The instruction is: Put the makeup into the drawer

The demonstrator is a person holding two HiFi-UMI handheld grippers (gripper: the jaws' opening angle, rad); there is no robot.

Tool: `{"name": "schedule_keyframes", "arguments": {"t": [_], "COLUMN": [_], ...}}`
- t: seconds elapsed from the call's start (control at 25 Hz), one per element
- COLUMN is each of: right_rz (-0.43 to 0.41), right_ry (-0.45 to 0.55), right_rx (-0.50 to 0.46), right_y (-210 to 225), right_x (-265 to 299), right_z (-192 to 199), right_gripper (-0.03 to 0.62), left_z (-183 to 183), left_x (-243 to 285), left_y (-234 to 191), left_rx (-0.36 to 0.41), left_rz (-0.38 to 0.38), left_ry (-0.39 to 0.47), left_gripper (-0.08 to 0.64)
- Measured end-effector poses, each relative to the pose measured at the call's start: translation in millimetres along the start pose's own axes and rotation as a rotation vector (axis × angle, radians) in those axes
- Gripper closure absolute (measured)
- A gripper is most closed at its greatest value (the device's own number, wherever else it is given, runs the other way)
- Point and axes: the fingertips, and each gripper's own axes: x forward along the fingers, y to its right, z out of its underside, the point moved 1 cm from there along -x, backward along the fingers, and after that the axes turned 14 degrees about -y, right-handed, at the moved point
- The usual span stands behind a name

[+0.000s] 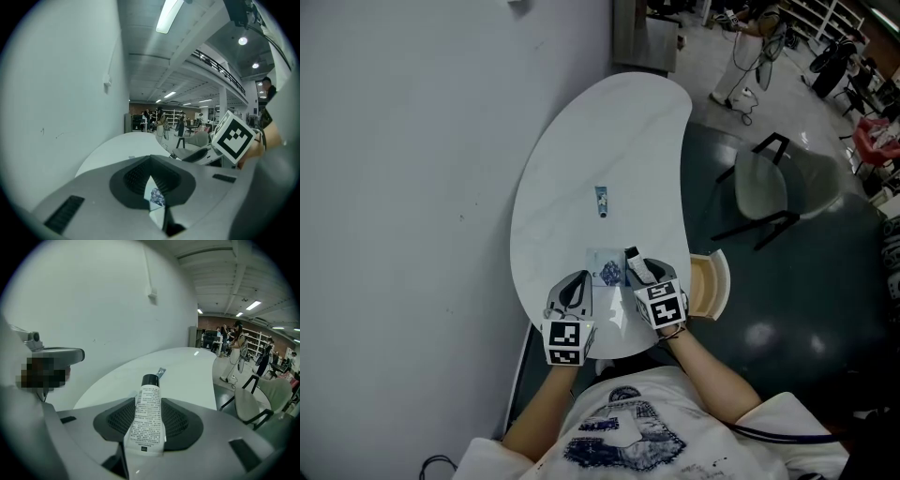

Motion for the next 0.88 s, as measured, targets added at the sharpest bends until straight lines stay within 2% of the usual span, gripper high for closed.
{"name": "schedule_keyframes", "arguments": {"t": [0.48,0.88], "right_rz": [0.048,0.131], "right_ry": [0.05,0.076], "right_rx": [0.037,0.101], "right_y": [-42,-17], "right_x": [-52,-90], "right_z": [36,58], "right_gripper": [0.405,0.405], "left_z": [28,22], "left_x": [-52,-46], "left_y": [20,59], "left_rx": [0.034,0.092], "left_rz": [0.047,0.143], "left_ry": [0.025,0.037], "left_gripper": [0.526,0.526]}}
